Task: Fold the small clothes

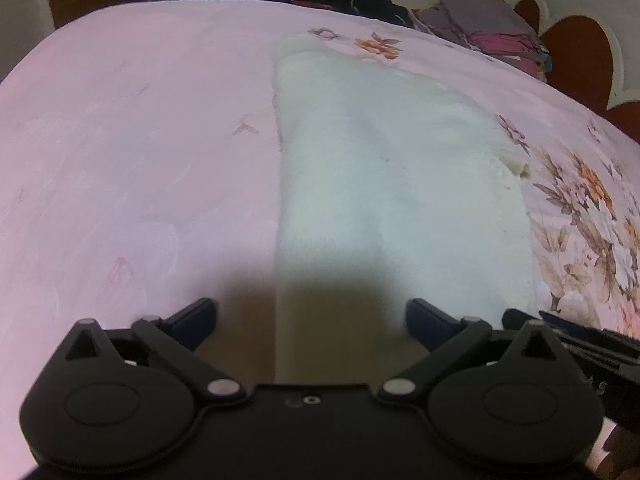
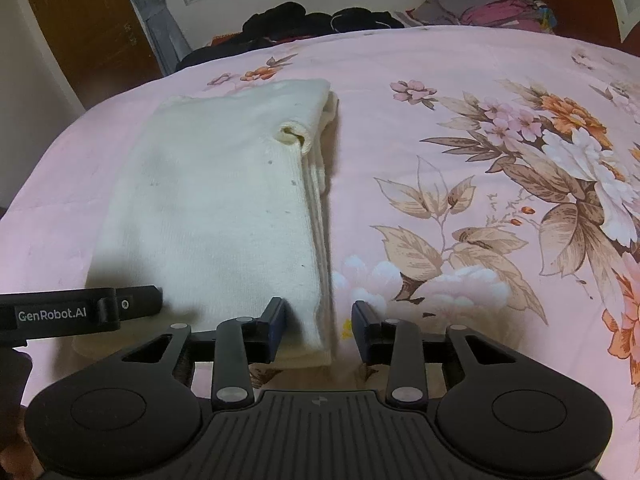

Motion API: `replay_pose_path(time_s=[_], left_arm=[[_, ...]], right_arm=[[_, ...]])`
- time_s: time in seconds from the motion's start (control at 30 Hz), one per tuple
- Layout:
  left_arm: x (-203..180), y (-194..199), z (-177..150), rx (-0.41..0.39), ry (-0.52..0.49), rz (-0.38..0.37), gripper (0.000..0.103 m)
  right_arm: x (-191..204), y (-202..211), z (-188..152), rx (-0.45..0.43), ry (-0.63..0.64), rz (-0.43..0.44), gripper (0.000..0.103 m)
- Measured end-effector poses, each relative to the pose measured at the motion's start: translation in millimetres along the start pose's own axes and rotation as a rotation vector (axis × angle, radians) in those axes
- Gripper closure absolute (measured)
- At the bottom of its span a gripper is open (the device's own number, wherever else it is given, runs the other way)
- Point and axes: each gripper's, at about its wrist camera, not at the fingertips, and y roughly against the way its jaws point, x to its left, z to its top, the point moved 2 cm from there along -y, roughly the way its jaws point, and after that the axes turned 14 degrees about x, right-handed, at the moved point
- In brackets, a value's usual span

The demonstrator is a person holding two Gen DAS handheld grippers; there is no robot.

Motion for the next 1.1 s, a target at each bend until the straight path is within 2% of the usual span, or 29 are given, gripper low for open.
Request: replay_pose_path(time_s=[0.2, 0.33, 0.43, 0.47, 0.6, 0.7, 0.77, 0.9, 0.97, 1.03, 1.1], left_arm=[[0.1, 1.0, -2.2, -0.004, 0.016, 0.011, 0.0], [3.1, 0.9, -3.7, -0.014, 0.01, -0.009, 0.0], [-0.9, -0.8, -2.1, -0.007, -0.007, 0.015, 0.0], [-1.7, -1.1, -2.1, -0.006, -0.008, 0.023, 0.0], [-3.8, 0.0, -0.6, 0.005, -0.006, 0.036, 0.0], [-2.4, 7.2, -1.7, 0.015, 0.01, 0.042, 0.001], [-2.0, 18.8, -5.8, -0.004, 0.01, 0.065, 0.002], [-4.3, 58.8, -30.1, -0.099, -0.011, 0.107, 0.001], [-6.2, 83.1, -47.8, -0.139, -0.011, 0.109, 0.001], [-9.7, 104.9, -65.7, -0.165, -0.015, 0.113, 0.001], [-14.6, 127.9, -87.0, -0.197, -0.016, 0.118, 0.001]], right_arm=[[0.5, 0.7, -0.9, -0.008, -0.004, -0.006, 0.066], [0.9, 1.1, -1.5, -0.012, -0.006, -0.006, 0.066], [1.3, 1.1, -1.8, -0.014, -0.002, -0.009, 0.065], [1.7, 1.2, -1.5, -0.014, 0.001, -0.011, 0.064], [3.2, 3.0, 1.3, -0.017, 0.015, -0.082, 0.039], [-2.8, 16.3, 1.8, -0.047, -0.016, -0.061, 0.039], [-4.7, 28.5, -1.6, -0.063, -0.024, -0.038, 0.039], [-0.5, 59.9, -19.6, -0.08, 0.041, 0.016, 0.038], [1.8, 76.2, -32.3, -0.096, 0.076, 0.034, 0.035], [4.5, 93.7, -46.2, -0.119, 0.101, 0.055, 0.025], [6.7, 114.0, -60.6, -0.145, 0.131, 0.077, 0.025]])
